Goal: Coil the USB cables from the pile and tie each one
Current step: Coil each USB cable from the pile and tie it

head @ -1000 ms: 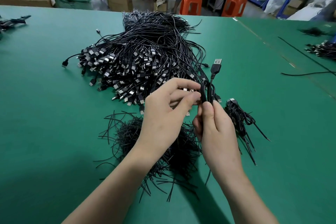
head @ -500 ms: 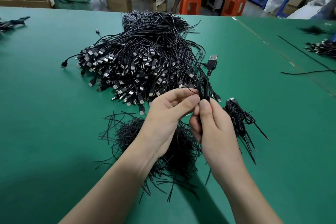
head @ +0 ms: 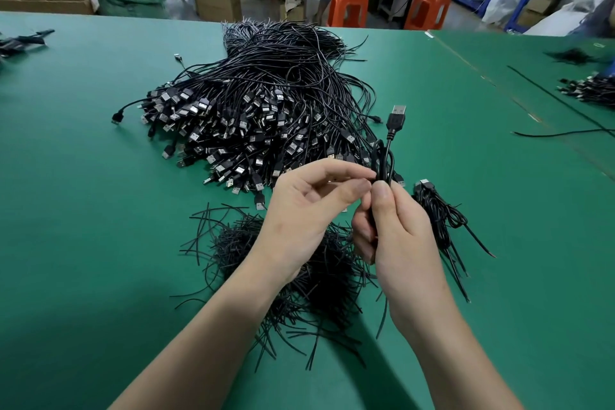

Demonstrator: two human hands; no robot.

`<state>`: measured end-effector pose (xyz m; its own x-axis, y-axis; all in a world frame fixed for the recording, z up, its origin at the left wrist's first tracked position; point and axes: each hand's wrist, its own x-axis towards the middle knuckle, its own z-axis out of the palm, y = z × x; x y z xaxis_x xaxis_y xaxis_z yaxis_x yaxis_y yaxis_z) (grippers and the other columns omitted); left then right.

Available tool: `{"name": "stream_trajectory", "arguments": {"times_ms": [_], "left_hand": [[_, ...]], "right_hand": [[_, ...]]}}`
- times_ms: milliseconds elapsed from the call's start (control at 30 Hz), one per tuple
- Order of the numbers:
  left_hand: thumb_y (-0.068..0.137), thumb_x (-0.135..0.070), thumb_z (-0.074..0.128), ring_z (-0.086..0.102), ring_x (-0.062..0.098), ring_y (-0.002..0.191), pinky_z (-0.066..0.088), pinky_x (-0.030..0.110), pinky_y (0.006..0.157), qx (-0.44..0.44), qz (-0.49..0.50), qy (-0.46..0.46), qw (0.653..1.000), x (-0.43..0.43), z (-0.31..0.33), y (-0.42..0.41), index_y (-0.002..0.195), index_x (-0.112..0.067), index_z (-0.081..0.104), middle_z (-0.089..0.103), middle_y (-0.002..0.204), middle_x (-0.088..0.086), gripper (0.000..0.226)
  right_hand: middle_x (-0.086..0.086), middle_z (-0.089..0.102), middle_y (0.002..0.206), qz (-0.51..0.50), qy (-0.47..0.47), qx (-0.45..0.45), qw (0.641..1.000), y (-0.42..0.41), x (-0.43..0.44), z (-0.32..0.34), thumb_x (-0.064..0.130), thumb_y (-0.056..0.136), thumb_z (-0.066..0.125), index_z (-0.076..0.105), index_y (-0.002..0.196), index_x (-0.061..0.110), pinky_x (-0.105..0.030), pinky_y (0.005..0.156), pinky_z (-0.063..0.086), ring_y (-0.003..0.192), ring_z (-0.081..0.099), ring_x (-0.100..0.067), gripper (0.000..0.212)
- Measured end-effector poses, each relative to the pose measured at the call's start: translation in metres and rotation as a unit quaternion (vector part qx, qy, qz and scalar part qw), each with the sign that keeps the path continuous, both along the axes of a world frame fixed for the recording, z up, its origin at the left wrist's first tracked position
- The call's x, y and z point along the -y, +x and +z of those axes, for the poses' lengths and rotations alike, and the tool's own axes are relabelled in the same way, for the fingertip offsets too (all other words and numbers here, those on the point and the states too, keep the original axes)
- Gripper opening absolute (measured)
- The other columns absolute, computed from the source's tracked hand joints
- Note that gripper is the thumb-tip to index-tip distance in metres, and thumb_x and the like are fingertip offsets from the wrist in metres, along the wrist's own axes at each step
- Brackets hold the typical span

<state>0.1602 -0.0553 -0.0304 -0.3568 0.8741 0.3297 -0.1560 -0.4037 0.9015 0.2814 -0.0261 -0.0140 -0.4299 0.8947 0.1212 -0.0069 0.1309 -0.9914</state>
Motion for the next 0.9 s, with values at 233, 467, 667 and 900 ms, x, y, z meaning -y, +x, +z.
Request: {"name": "stream_trajectory", "arguments": {"times_ms": [233, 467, 667, 900], "left_hand": [[0.083, -0.014, 0.080, 0.068, 0.006, 0.078, 0.054, 0.018, 0.082, 0.057, -0.043, -0.048, 0.996, 0.001, -0.002, -0.005, 0.088, -0.027, 0.083, 0.072, 0.074, -0.004, 0.014], [0.072, -0.011, 0.090, 0.070, 0.014, 0.084, 0.053, 0.028, 0.089, 0.114, -0.064, -0.140, 0.982, 0.001, -0.003, -0.015, 0.110, -0.009, 0.065, 0.075, 0.093, 0.007, 0.046], [0.070, -0.017, 0.091, 0.071, 0.012, 0.081, 0.048, 0.035, 0.099, 0.097, -0.051, -0.147, 0.983, 0.002, -0.001, -0.014, 0.119, -0.010, 0.069, 0.077, 0.090, 0.003, 0.055], [0.073, -0.016, 0.084, 0.065, 0.014, 0.067, 0.056, 0.021, 0.078, 0.114, -0.106, -0.102, 0.983, 0.005, -0.001, -0.012, 0.107, -0.018, 0.081, 0.077, 0.101, 0.012, 0.034]], "right_hand": [[0.013, 0.040, 0.059, 0.008, 0.048, 0.046, 0.998, 0.001, 0.002, -0.004, 0.029, 0.110, 0.038, 0.044, 0.074, 0.024, -0.016, 0.047, 0.032, 0.052, 0.036, -0.002, 0.038], [0.015, 0.044, 0.059, 0.000, 0.148, 0.143, 0.979, 0.005, 0.001, -0.009, 0.037, 0.108, 0.036, 0.039, 0.073, 0.023, -0.027, 0.050, 0.032, 0.055, 0.035, -0.005, 0.038], [0.013, 0.045, 0.062, 0.030, 0.154, 0.147, 0.977, 0.009, -0.005, -0.008, 0.041, 0.108, 0.036, 0.043, 0.076, 0.028, -0.034, 0.052, 0.033, 0.056, 0.036, -0.007, 0.035], [0.017, 0.041, 0.057, 0.162, 0.018, 0.122, 0.979, 0.019, -0.018, -0.002, 0.036, 0.110, 0.035, 0.052, 0.073, 0.028, -0.018, 0.051, 0.026, 0.051, 0.032, -0.003, 0.041]]}}
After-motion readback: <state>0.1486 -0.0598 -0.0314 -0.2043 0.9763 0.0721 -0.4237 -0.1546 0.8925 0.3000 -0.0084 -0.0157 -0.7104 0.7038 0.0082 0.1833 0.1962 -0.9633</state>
